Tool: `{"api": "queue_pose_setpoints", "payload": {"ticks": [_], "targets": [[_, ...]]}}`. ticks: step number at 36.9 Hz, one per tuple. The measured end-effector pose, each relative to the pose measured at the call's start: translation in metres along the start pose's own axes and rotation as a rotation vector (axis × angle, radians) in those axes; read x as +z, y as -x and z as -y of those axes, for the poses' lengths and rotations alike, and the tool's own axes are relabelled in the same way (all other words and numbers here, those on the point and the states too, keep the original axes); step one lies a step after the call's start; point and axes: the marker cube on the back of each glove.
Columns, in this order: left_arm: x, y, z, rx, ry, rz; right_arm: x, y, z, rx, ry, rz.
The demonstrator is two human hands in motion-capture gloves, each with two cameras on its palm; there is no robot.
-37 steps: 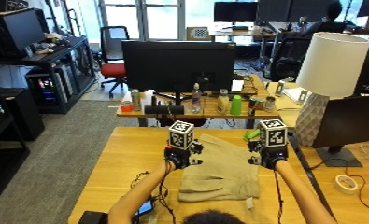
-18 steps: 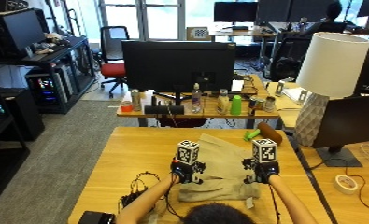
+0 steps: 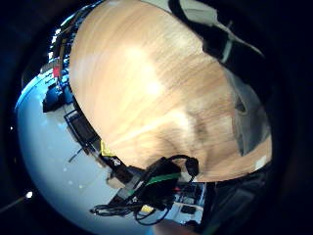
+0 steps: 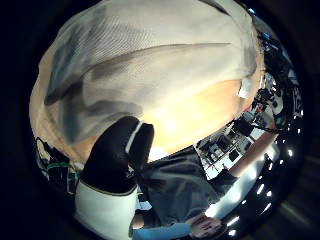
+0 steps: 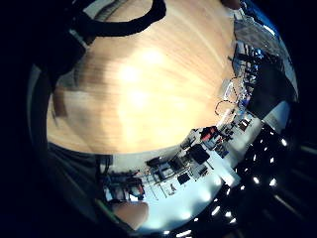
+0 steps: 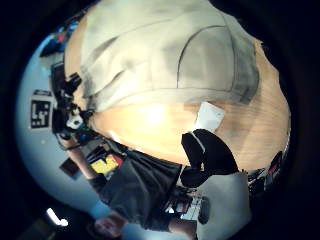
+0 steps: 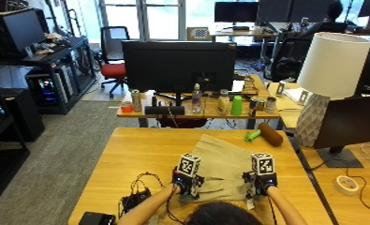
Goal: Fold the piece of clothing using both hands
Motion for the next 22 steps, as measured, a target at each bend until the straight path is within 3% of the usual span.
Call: {"api": "queue_pose_setpoints", "payload": {"ticks": [5,10,22], "targets": [[0.004,0.001,0.008,-0.018,-0.026,-0.005,0.005,0.007,-0.004,-0.040,-0.082,-0.017],[0.014,0.001,0.006,-0.056,0.040,0.046,0.015,0.010,0.003,-0.046,-0.081,-0.015],[0.001,0.000,0.029,0.016,-0.377,0.091,0.021,0.016,0.006,-0.008,-0.166,0.031]]}}
